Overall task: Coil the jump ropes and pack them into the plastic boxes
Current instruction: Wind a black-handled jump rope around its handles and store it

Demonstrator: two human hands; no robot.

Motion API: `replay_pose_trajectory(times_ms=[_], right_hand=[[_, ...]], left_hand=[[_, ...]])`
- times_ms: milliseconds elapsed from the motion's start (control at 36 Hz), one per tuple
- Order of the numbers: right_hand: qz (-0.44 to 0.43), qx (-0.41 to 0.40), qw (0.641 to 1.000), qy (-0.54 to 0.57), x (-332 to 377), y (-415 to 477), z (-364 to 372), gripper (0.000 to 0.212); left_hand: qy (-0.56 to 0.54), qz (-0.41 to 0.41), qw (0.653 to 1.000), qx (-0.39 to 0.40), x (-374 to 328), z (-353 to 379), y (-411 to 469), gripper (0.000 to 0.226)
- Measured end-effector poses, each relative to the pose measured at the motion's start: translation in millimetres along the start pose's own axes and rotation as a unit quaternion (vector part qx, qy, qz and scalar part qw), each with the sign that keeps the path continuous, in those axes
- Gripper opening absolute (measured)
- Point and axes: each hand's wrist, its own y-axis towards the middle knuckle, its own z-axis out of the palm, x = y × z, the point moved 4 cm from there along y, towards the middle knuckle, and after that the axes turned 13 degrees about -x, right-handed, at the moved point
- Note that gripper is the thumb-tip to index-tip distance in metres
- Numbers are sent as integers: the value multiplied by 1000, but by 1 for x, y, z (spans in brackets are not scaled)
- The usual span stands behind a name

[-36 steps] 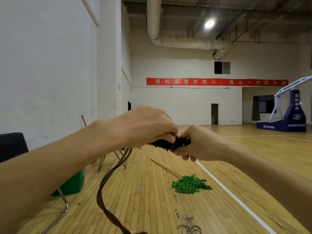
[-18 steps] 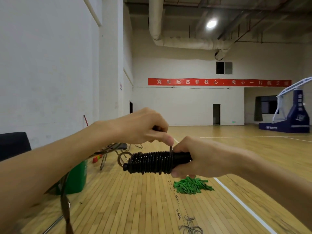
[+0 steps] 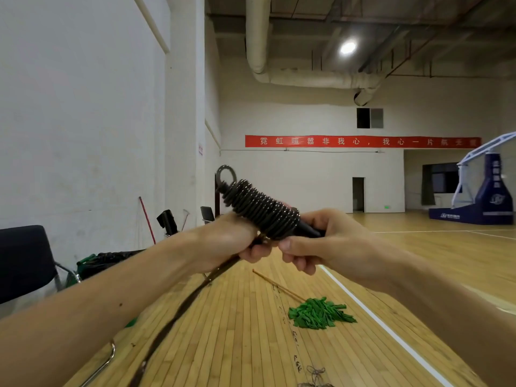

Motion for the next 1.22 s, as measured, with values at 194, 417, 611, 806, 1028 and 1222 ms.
replay_pose_trajectory(times_ms=[194,417,611,806,1028,1222], right_hand=[[22,-100,992,74,-13,12,-7,7],[82,-86,988,99,-18,12,-11,4],[114,-23,992,57,-21,7,-10,19],[42,-108,992,41,-24,19,-10,9],[78,-164,983,-13,-47,27,-22,17],[86,-223,969,-68,-59,31,-36,21]], left_hand=[[-51,31,998,-32,-26,13,-33,27],[-41,53,997,-24,-42,19,-39,29],[33,117,992,31,-47,21,-39,43],[22,84,996,10,-42,24,-38,28],[139,46,988,42,-22,30,-36,25],[325,131,936,41,-33,31,-42,28]])
